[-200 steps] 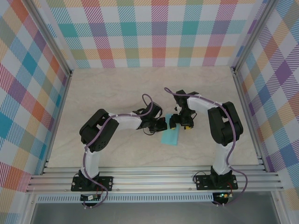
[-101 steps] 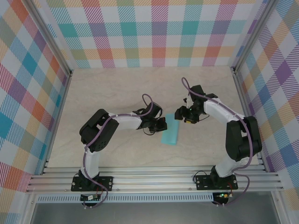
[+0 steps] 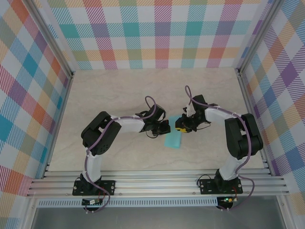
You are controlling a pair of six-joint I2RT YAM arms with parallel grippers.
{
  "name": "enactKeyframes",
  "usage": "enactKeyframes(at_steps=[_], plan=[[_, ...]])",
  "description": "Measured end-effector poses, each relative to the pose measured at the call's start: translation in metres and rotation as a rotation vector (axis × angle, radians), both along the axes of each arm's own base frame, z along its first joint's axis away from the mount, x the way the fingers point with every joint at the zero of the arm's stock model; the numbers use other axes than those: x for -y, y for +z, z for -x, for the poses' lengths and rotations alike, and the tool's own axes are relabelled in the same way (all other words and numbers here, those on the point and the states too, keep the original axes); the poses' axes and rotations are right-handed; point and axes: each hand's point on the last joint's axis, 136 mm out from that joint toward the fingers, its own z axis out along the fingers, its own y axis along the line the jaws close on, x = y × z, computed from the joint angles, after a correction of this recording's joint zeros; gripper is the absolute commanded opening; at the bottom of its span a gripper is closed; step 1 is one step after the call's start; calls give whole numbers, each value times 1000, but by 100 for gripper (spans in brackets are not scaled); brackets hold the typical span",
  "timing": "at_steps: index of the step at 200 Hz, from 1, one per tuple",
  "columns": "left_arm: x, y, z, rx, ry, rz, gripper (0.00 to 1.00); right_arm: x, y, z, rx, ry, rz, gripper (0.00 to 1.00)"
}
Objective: Fold a paper plane with a square sheet of paper (pick it up from the middle)
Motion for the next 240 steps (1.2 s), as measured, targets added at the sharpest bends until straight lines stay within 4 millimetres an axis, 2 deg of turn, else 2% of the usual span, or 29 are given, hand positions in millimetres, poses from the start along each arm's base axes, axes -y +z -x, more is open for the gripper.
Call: enactKeyframes(at_steps=[62, 99, 126, 163, 180, 240], plan=[[0, 0, 0, -1, -1, -1, 0, 11, -29, 9, -50, -19, 17, 29], [0, 0, 0, -1, -4, -4, 0, 13, -29, 8, -48, -22, 12, 31], [0, 0, 0, 1, -6, -4, 0, 14, -24, 9, -31, -19, 8, 31], [0, 0, 0, 1, -6, -4, 0, 4, 11, 16, 29, -6, -105, 32], [0, 0, 0, 1, -6, -4, 0, 0, 16, 20, 34, 3, -146, 32], [0, 0, 0, 1, -7, -4, 0, 5, -24, 41, -87, -5, -116, 32]])
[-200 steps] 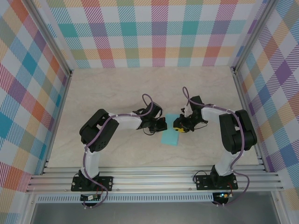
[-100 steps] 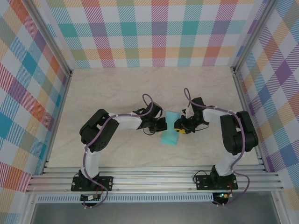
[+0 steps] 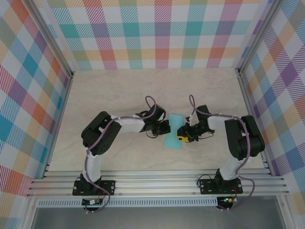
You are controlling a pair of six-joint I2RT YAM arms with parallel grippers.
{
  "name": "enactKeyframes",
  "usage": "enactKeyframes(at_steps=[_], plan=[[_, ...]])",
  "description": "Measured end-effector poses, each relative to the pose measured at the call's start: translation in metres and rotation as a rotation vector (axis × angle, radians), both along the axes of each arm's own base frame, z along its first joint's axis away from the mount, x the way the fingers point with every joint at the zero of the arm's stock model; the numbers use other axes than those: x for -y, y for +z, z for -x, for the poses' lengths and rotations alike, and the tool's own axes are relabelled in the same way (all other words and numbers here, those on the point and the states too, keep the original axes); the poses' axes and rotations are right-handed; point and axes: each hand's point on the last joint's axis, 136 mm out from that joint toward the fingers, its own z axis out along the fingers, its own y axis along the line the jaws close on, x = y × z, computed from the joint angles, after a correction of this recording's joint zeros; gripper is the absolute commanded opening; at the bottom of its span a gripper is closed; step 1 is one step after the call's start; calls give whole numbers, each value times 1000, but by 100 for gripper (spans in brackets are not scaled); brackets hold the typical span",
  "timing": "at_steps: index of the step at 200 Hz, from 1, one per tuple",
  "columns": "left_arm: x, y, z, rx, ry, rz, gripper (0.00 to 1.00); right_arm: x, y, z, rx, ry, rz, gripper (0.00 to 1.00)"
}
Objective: Fold a paper plane with a square sheet of paper (pick it up from the middle)
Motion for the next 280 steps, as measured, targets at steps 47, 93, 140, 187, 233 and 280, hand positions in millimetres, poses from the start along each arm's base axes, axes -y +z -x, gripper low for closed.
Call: enactKeyframes(at_steps=[47, 93, 140, 187, 233, 280], plan=[[0, 0, 0, 0, -1, 0, 0, 1, 6, -1, 21, -2, 6, 33], [0, 0, 0, 2, -3, -1, 0, -3, 28, 4, 72, -1, -52, 33], [0, 0, 0, -3, -3, -6, 0, 1, 3, 27, -19, 3, -30, 34], [0, -1, 0, -4, -3, -7, 0, 0, -1, 28, -5, 17, 28, 34], [0, 0, 0, -5, -4, -7, 0, 1, 18, 29, 102, 17, 41, 35], [1, 0, 0, -5, -4, -7, 0, -3, 12, 35, 113, 45, 85, 35]])
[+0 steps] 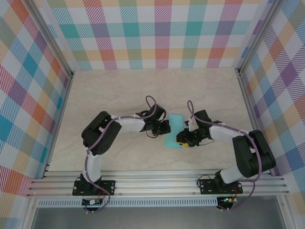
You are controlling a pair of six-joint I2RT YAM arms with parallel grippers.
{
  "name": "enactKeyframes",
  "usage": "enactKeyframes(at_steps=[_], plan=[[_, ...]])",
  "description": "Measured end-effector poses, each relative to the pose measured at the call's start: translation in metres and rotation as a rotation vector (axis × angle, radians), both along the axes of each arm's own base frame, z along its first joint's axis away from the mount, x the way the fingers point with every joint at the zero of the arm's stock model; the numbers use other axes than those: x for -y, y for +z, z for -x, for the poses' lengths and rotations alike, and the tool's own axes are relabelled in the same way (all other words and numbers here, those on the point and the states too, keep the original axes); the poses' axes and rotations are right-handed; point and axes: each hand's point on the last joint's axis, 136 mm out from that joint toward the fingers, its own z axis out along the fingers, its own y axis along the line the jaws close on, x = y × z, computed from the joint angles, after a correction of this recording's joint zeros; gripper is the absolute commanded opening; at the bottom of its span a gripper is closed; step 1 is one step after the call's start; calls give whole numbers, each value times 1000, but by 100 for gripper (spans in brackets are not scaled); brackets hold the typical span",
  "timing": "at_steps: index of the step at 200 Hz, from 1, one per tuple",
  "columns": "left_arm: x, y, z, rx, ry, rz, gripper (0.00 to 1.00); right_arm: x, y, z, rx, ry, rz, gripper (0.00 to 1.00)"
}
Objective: Fold a paper plane with a square sheet of paper (pick it up from the middle)
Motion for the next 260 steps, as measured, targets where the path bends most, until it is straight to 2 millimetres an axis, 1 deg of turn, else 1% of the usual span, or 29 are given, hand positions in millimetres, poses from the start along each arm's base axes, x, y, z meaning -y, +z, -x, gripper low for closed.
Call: enactKeyframes(at_steps=[26, 70, 104, 119, 141, 164, 190, 214, 233, 260], plan=[[0, 0, 0, 0, 0, 0, 0, 3, -17, 5, -51, -6, 38, 34], [0, 0, 0, 0, -2, 0, 0, 5, -14, 4, -38, -21, 51, 34], [0, 0, 0, 1, -4, 1, 0, 2, 2, 5, -1, -16, 19, 35], [0, 0, 0, 1, -4, 0, 0, 0, 4, 6, -3, -9, 5, 35], [0, 0, 0, 1, -4, 1, 0, -3, -2, 11, -30, 5, 6, 35], [0, 0, 0, 1, -4, 1, 0, 2, -17, 21, -84, 1, 37, 34], [0, 0, 0, 1, -4, 1, 0, 2, -16, 20, -78, -9, 42, 33], [0, 0, 0, 0, -4, 1, 0, 8, -14, 19, -60, -21, 80, 33], [0, 0, 0, 0, -5, 1, 0, 9, -6, 11, -32, -29, 95, 33], [0, 0, 0, 0, -5, 1, 0, 2, 12, -17, 43, -41, 83, 33]])
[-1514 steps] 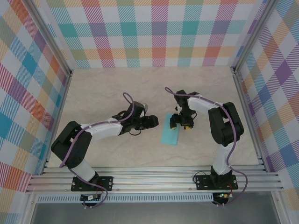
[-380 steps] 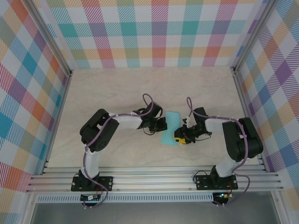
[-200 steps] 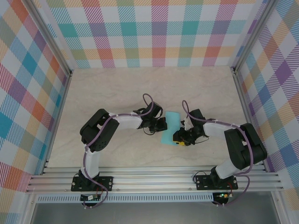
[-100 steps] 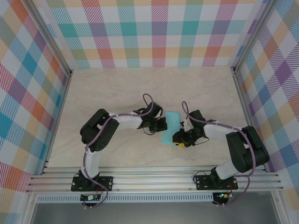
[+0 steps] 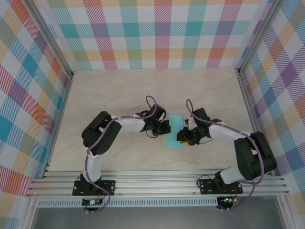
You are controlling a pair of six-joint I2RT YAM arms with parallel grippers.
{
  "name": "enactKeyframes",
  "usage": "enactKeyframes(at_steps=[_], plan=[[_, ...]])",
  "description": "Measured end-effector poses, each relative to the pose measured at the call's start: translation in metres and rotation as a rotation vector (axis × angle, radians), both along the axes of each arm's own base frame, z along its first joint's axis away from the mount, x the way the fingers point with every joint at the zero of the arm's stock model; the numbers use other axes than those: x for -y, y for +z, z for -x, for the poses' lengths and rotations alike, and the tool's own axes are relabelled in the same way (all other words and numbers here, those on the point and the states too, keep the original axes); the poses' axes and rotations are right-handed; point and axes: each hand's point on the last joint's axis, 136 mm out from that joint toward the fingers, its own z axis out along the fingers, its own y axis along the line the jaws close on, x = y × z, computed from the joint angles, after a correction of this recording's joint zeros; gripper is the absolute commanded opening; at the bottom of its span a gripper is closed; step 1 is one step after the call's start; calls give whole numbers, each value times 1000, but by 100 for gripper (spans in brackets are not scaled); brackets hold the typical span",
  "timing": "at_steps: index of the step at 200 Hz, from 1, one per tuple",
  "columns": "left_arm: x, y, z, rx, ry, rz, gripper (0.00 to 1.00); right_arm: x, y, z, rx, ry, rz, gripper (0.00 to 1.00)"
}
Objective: Fold a paper plane with a square sheet of paper (pick it up from the middle)
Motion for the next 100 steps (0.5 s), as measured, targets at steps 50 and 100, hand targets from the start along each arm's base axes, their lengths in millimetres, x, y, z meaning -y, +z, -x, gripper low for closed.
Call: enactKeyframes(at_steps=[50, 100], plan=[[0, 0, 0, 1, -2, -1, 0, 3, -28, -20, -44, -30, 34, 33], [0, 0, 0, 4, -7, -2, 0, 4, -25, -22, -51, -41, 1, 34]])
